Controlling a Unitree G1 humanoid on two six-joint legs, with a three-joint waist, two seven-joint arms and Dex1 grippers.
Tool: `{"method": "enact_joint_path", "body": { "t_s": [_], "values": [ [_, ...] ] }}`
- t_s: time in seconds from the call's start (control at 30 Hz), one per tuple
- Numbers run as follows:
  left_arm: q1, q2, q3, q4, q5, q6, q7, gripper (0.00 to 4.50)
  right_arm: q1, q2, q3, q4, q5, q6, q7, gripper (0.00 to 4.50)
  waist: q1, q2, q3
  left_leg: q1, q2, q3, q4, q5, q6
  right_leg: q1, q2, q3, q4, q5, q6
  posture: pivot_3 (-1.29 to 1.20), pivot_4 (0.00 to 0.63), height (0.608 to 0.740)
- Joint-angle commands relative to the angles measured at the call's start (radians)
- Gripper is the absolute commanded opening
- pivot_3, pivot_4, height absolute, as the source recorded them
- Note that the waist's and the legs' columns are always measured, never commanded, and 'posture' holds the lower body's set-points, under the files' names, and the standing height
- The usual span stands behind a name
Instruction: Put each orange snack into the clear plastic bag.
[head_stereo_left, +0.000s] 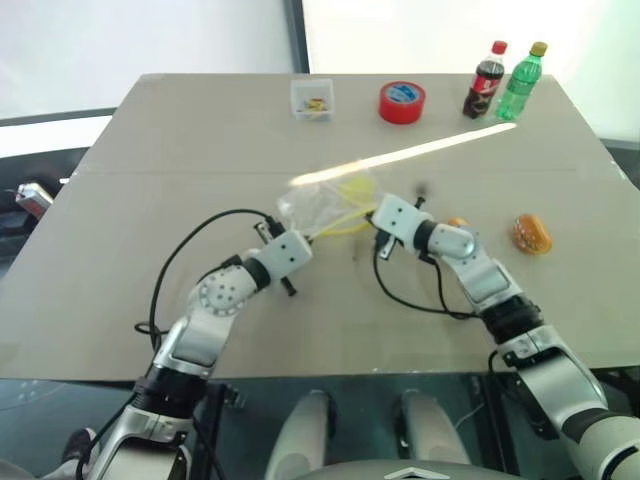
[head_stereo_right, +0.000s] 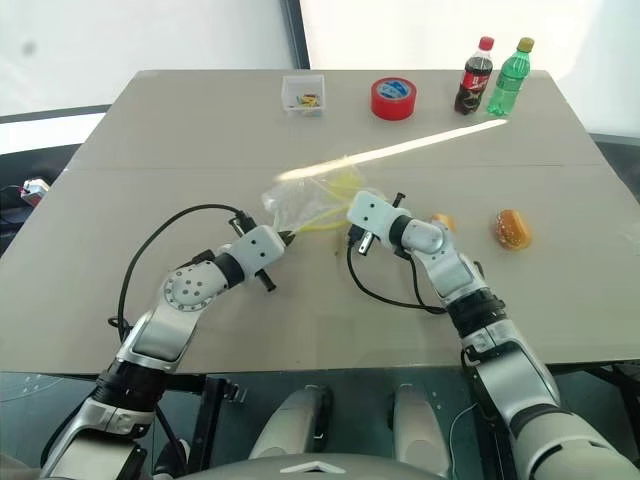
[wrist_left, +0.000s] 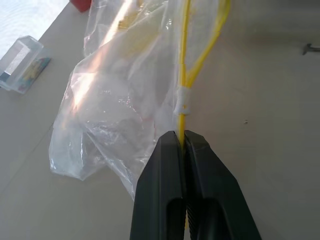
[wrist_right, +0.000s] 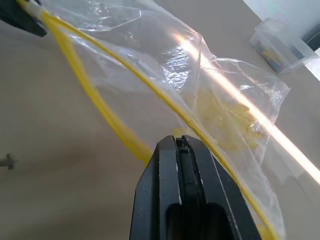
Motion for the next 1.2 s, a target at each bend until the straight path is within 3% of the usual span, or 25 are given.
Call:
{"method": "enact_joint_path", "body": {
  "t_s": [0.03,0.17,0.2,0.37,0.4,0.43,0.53,0.57,0.8,1.03,1.2],
  "values": [
    [-0.020,-0.018,-0.008,-0.064,-0.010,0.000,-0.008,0.00,-0.060,0.025,0.008,0.075,-0.034,-0.058,-0.057,0.07,0.000,0.000,0.000,0.000,0.000,0.000,0.000,0.000,0.000,0.000,0.000,0.000,0.000,0.000,0.000,0.00,0.150,0.740],
    [-0.019,-0.044,-0.003,-0.077,-0.012,0.026,-0.005,0.00,-0.124,0.031,0.036,0.189,-0.103,-0.134,-0.124,0.07,-0.001,0.000,0.000,0.000,0.000,0.000,0.000,0.000,0.000,0.000,0.000,0.000,0.000,0.000,0.000,0.00,0.150,0.740],
    [-0.018,-0.050,-0.002,-0.079,-0.012,0.033,-0.004,0.00,-0.142,0.027,0.049,0.218,-0.130,-0.160,-0.150,0.30,-0.001,0.000,0.000,0.000,0.000,0.000,0.000,0.000,0.000,0.000,0.000,0.000,0.000,0.000,0.000,0.00,0.150,0.740],
    [-0.030,-0.056,-0.014,-0.085,-0.001,0.055,-0.019,0.00,-0.195,0.017,0.122,0.312,-0.262,-0.271,-0.272,1.99,-0.002,0.000,0.000,0.000,0.000,0.000,0.000,0.000,0.000,-0.001,0.000,0.000,0.001,0.000,0.000,0.00,0.150,0.740],
    [-0.032,-0.056,-0.014,-0.088,0.003,0.066,-0.019,0.00,-0.193,0.015,0.127,0.319,-0.275,-0.282,-0.284,2.10,-0.002,0.000,0.000,0.000,0.000,0.000,0.000,0.000,0.000,-0.001,0.000,0.000,0.001,0.000,0.000,0.00,0.150,0.740],
    [-0.037,-0.060,-0.008,-0.093,0.004,0.090,-0.013,0.00,-0.188,0.011,0.131,0.318,-0.288,-0.292,-0.297,2.85,-0.002,0.000,0.000,0.000,0.000,0.000,0.000,0.000,0.000,-0.001,0.000,0.000,0.001,0.000,0.000,0.00,0.150,0.740],
    [-0.039,-0.076,0.009,-0.117,-0.007,0.165,-0.002,0.00,-0.169,0.003,0.143,0.301,-0.319,-0.305,-0.321,4.22,-0.002,0.000,0.000,0.000,0.000,0.000,0.000,0.000,0.000,-0.001,0.000,0.001,0.001,0.000,0.000,0.00,0.150,0.740],
    [-0.034,-0.074,0.011,-0.129,-0.011,0.176,-0.007,0.00,-0.161,0.003,0.145,0.287,-0.323,-0.302,-0.322,4.40,-0.002,0.000,0.000,0.000,0.000,0.000,0.000,0.000,0.000,-0.001,0.000,0.001,0.001,0.000,0.000,0.00,0.150,0.740],
    [-0.018,-0.064,0.014,-0.153,-0.017,0.200,-0.009,0.00,-0.045,-0.022,0.070,0.080,-0.224,-0.197,-0.220,4.40,-0.002,0.000,0.000,0.000,0.000,0.000,0.000,0.000,0.000,-0.001,0.000,0.001,0.001,0.000,0.000,0.00,0.150,0.740],
    [-0.016,-0.062,0.028,-0.135,-0.017,0.186,0.011,0.00,0.237,-0.119,-0.075,-0.508,0.030,0.191,0.057,4.40,0.006,0.000,0.000,0.000,0.000,-0.001,0.000,0.000,0.000,0.001,0.000,0.000,0.000,0.000,0.000,0.00,0.150,0.740],
    [-0.019,-0.058,0.038,-0.113,-0.019,0.173,0.023,0.00,0.335,-0.171,-0.214,-0.760,0.131,0.463,0.073,4.40,0.002,0.000,0.000,0.000,0.000,-0.002,0.001,0.000,0.000,0.001,0.000,-0.001,0.001,0.000,0.000,0.00,0.150,0.740]
  ]
}}
